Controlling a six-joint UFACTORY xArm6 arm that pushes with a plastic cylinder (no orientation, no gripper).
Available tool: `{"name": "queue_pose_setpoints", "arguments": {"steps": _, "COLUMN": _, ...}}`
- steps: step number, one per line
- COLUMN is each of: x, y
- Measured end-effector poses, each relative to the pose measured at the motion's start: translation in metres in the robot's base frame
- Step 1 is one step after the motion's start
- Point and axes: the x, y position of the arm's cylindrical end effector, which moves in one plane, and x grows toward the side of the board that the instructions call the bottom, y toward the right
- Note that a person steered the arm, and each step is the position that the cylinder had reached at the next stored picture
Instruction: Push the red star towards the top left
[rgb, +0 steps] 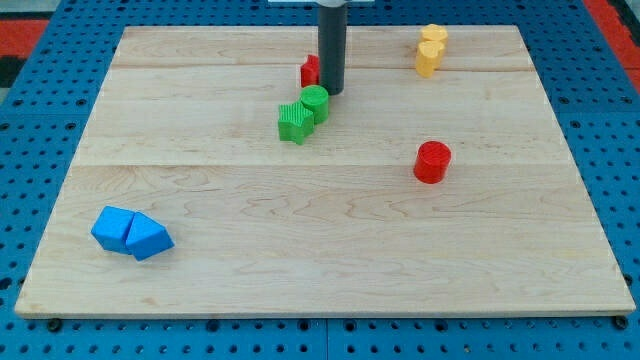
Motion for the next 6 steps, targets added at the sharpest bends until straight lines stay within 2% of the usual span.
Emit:
{"name": "queue_pose_setpoints", "arguments": {"steps": 1, "x": -0.006, "y": 0.002}}
{"name": "queue_pose_setpoints", "arguments": {"steps": 2, "x": -0.01, "y": 0.032}}
{"name": "queue_pose_setpoints", "arguments": {"steps": 3, "x": -0.022, "y": 0.022}}
{"name": "queue_pose_setpoints", "arguments": {"steps": 4, "x": -0.034, "y": -0.074}}
{"name": "queue_pose_setpoints", "arguments": {"steps": 6, "x": -0.041, "y": -0.097}}
